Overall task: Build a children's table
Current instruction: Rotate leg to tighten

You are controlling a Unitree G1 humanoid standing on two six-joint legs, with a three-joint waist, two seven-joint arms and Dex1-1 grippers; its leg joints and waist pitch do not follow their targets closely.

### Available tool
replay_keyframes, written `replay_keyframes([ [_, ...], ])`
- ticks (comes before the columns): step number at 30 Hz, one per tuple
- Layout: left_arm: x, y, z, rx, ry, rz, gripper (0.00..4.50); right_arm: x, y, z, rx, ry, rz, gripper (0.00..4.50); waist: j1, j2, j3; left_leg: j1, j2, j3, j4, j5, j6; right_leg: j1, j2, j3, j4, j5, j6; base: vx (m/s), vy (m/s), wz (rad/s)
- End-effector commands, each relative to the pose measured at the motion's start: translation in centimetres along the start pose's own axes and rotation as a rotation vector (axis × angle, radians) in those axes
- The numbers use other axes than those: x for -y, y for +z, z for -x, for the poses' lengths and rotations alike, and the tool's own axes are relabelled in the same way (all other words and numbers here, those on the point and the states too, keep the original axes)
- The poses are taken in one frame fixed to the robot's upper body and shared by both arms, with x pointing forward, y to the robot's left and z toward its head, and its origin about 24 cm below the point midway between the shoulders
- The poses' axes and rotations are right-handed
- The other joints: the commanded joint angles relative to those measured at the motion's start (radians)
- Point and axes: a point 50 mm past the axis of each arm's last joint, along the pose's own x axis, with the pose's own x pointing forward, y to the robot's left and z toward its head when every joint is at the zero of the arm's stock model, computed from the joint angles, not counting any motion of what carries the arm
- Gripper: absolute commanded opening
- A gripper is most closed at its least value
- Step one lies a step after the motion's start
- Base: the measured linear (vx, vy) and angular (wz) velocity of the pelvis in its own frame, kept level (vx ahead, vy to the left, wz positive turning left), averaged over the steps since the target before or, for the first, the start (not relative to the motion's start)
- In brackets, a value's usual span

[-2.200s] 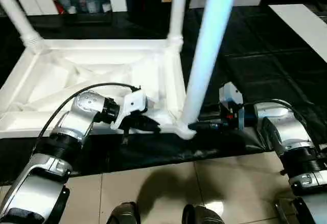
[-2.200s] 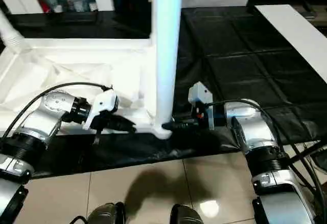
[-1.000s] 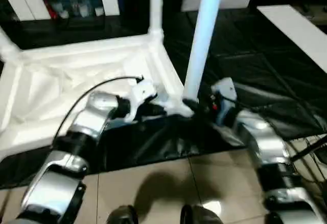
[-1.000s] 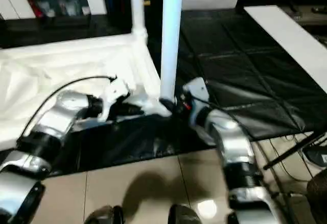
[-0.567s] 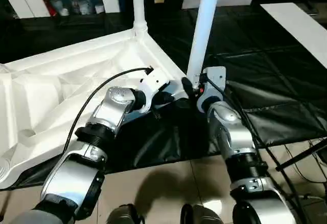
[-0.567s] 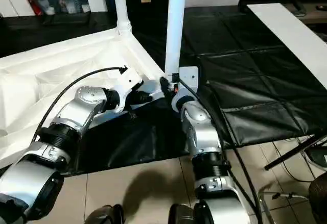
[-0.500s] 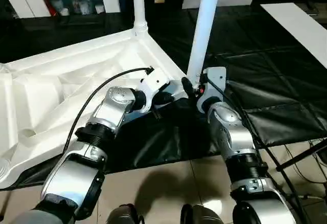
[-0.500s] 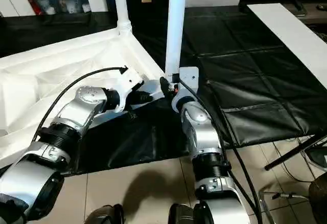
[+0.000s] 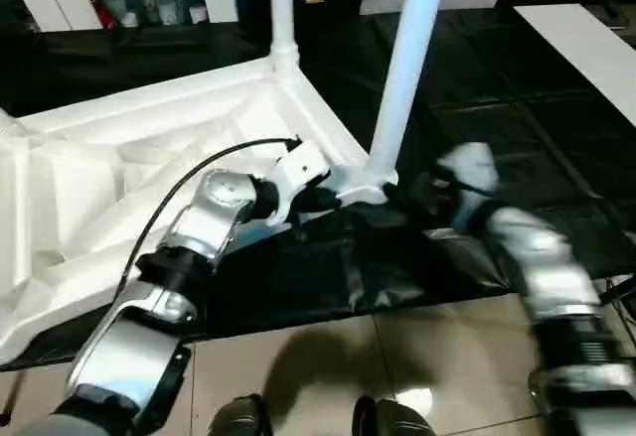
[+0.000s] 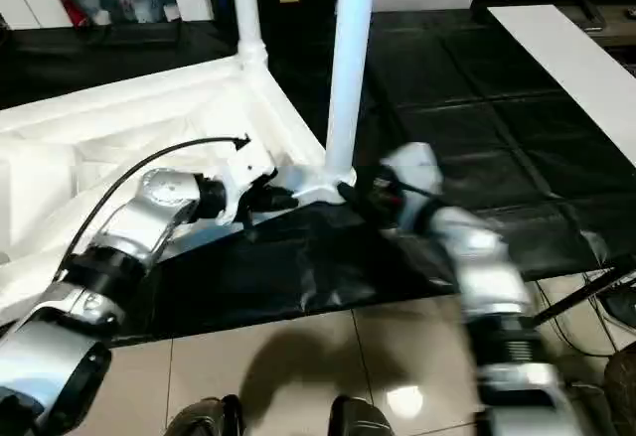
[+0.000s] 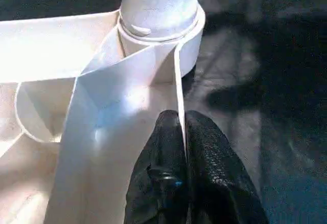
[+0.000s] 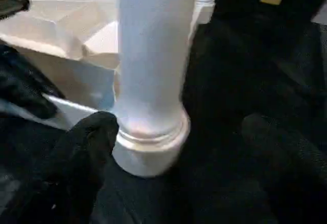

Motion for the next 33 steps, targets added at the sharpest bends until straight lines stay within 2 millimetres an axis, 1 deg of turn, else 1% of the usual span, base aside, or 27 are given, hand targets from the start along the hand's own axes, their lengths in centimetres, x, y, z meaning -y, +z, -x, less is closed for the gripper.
replay_keyframes([
  [1,0.7,0.7,-0.1,0.046,-0.073,-0.047,0.0,0.2,0.6,0.8,0.02,0.083,0.019,4.42,0.001,-0.01,-0.086,0.01,0.051,-0.014,-0.049,-0.128,0.17,0.075,-0.067,0.059,-0.069,-0.113,-0.27,0.0,0.0,0.0],
  [2,0.7,0.6,0.0,0.045,-0.083,-0.052,0.0,0.3,0.7,1.0,0.014,0.105,0.024,4.42,0.002,-0.009,-0.085,0.011,0.054,-0.015,-0.049,-0.129,0.167,0.073,-0.068,0.059,-0.07,-0.131,-0.267,0.0,0.0,0.0],
  [3,0.9,0.5,0.2,0.043,-0.116,-0.068,0.0,0.3,0.8,1.4,0.006,0.166,0.046,4.42,0.001,-0.012,-0.085,0.011,0.053,-0.015,-0.05,-0.139,0.164,0.074,-0.068,0.058,-0.072,-0.15,-0.263,0.0,0.0,0.0],
  [4,1.0,0.4,0.3,0.042,-0.131,-0.074,0.0,0.2,0.9,1.5,0.004,0.192,0.047,4.42,0.002,-0.011,-0.086,0.012,0.054,-0.016,-0.05,-0.142,0.164,0.073,-0.068,0.058,-0.071,-0.155,-0.262,0.0,0.0,0.0],
  [6,1.3,0.3,0.6,0.041,-0.183,-0.094,0.0,0.0,1.1,1.8,0.004,0.274,0.048,4.42,0.005,-0.01,-0.087,0.012,0.056,-0.015,-0.049,-0.128,0.171,0.072,-0.067,0.059,-0.068,-0.135,-0.269,0.0,0.0,0.0],
  [8,1.5,0.3,0.8,0.036,-0.215,-0.106,0.0,-0.1,1.2,1.8,0.0,0.317,0.049,4.42,0.006,-0.009,-0.088,0.012,0.058,-0.015,-0.049,-0.122,0.172,0.07,-0.067,0.058,-0.066,-0.125,-0.273,0.0,0.0,0.0],
  [9,1.6,0.2,0.9,0.028,-0.243,-0.119,0.0,-0.2,1.2,1.7,-0.007,0.346,0.053,4.42,0.01,-0.006,-0.088,0.013,0.06,-0.016,-0.049,-0.117,0.174,0.067,-0.066,0.057,-0.063,-0.113,-0.28,0.0,0.0,0.0],
  [10,1.6,0.2,0.9,0.028,-0.243,-0.119,0.0,-0.2,1.2,1.7,-0.007,0.346,0.053,4.42,0.011,-0.005,-0.088,0.014,0.061,-0.015,-0.049,-0.119,0.173,0.066,-0.066,0.057,-0.063,-0.113,-0.282,0.0,0.0,0.0],
  [12,2.0,-0.1,1.3,-0.001,-0.316,-0.157,0.0,-0.4,1.2,1.3,-0.028,0.425,0.064,4.16,0.015,-0.003,-0.088,0.014,0.063,-0.016,-0.05,-0.123,0.166,0.066,-0.068,0.058,-0.061,-0.114,-0.289,0.0,0.0,0.0],
  [14,2.1,-0.2,1.5,-0.008,-0.339,-0.168,0.0,-0.5,1.2,1.0,-0.034,0.452,0.064,4.16,0.015,-0.003,-0.087,0.015,0.064,-0.016,-0.051,-0.132,0.158,0.065,-0.068,0.058,-0.062,-0.122,-0.291,0.0,0.0,0.0],
  [15,2.2,-0.2,1.5,-0.012,-0.346,-0.172,0.0,-0.5,1.2,0.9,-0.035,0.467,0.061,3.98,0.019,-0.003,-0.086,0.017,0.065,-0.015,-0.051,-0.138,0.15,0.064,-0.069,0.06,-0.062,-0.129,-0.29,0.0,0.0,0.0],
  [16,2.3,-0.2,1.6,-0.015,-0.358,-0.179,0.0,-0.6,1.2,0.7,-0.037,0.486,0.06,3.89,0.022,-0.005,-0.085,0.019,0.065,-0.014,-0.052,-0.142,0.147,0.063,-0.069,0.06,-0.063,-0.135,-0.287,0.0,0.0,0.0],
  [17,2.4,-0.2,1.6,-0.018,-0.375,-0.186,0.0,-0.7,1.3,0.6,-0.039,0.509,0.059,3.81,0.025,-0.004,-0.087,0.018,0.065,-0.014,-0.051,-0.138,0.144,0.064,-0.07,0.06,-0.06,-0.13,-0.289,0.0,0.0,0.0],
  [19,2.5,-0.2,1.8,-0.019,-0.397,-0.194,0.0,-1.0,1.4,0.3,-0.041,0.555,0.058,3.68,0.027,-0.004,-0.086,0.017,0.066,-0.015,-0.052,-0.132,0.144,0.063,-0.07,0.06,-0.058,-0.118,-0.288,0.0,0.0,0.0],
  [20,2.5,-0.2,1.8,-0.019,-0.397,-0.194,0.0,-1.0,1.4,0.3,-0.041,0.555,0.058,3.6,0.026,-0.007,-0.087,0.018,0.066,-0.014,-0.052,-0.129,0.145,0.064,-0.07,0.061,-0.058,-0.113,-0.289,0.0,0.0,0.0],
  [25,2.7,-0.2,2.1,-0.022,-0.415,-0.208,0.0,-1.2,1.4,-0.1,-0.062,0.635,0.066,3.05,0.025,-0.007,-0.088,0.014,0.063,-0.014,-0.05,-0.121,0.149,0.065,-0.071,0.06,-0.056,-0.109,-0.291,0.0,0.0,0.0],
  [26,2.7,-0.2,2.2,-0.023,-0.416,-0.209,0.0,-1.3,1.4,-0.1,-0.064,0.644,0.065,3.05,0.024,-0.012,-0.087,0.014,0.064,-0.013,-0.05,-0.121,0.149,0.065,-0.072,0.061,-0.058,-0.114,-0.289,0.0,0.0,0.0],
  [27,2.6,-0.2,2.2,-0.025,-0.418,-0.209,0.0,-1.3,1.4,-0.2,-0.066,0.657,0.064,2.86,0.025,-0.01,-0.088,0.014,0.063,-0.013,-0.049,-0.111,0.152,0.065,-0.071,0.061,-0.056,-0.113,-0.288,0.0,0.0,0.0],
  [28,2.6,-0.3,2.3,-0.026,-0.418,-0.209,0.0,-1.3,1.5,-0.2,-0.067,0.662,0.064,2.78,0.025,-0.009,-0.089,0.015,0.064,-0.014,-0.049,-0.109,0.153,0.065,-0.07,0.06,-0.055,-0.111,-0.289,0.0,0.0,0.0],
  [30,2.5,-0.3,2.4,-0.031,-0.416,-0.21,0.0,-1.3,1.5,-0.2,-0.073,0.681,0.065,2.78,0.025,-0.009,-0.089,0.014,0.064,-0.014,-0.049,-0.102,0.159,0.065,-0.07,0.06,-0.054,-0.105,-0.29,0.0,0.0,0.0],
  [31,2.5,-0.4,2.5,-0.033,-0.415,-0.209,0.0,-1.3,1.5,-0.2,-0.078,0.692,0.063,2.52,0.025,-0.009,-0.089,0.015,0.064,-0.014,-0.048,-0.104,0.159,0.065,-0.07,0.06,-0.055,-0.107,-0.29,0.0,0.0,0.0],
  [33,2.5,-0.4,2.4,-0.033,-0.414,-0.208,0.0,-1.3,1.4,-0.1,-0.083,0.699,0.063,2.41,0.025,-0.008,-0.089,0.015,0.065,-0.014,-0.049,-0.111,0.155,0.064,-0.071,0.059,-0.056,-0.122,-0.288,0.0,0.0,0.0],
])
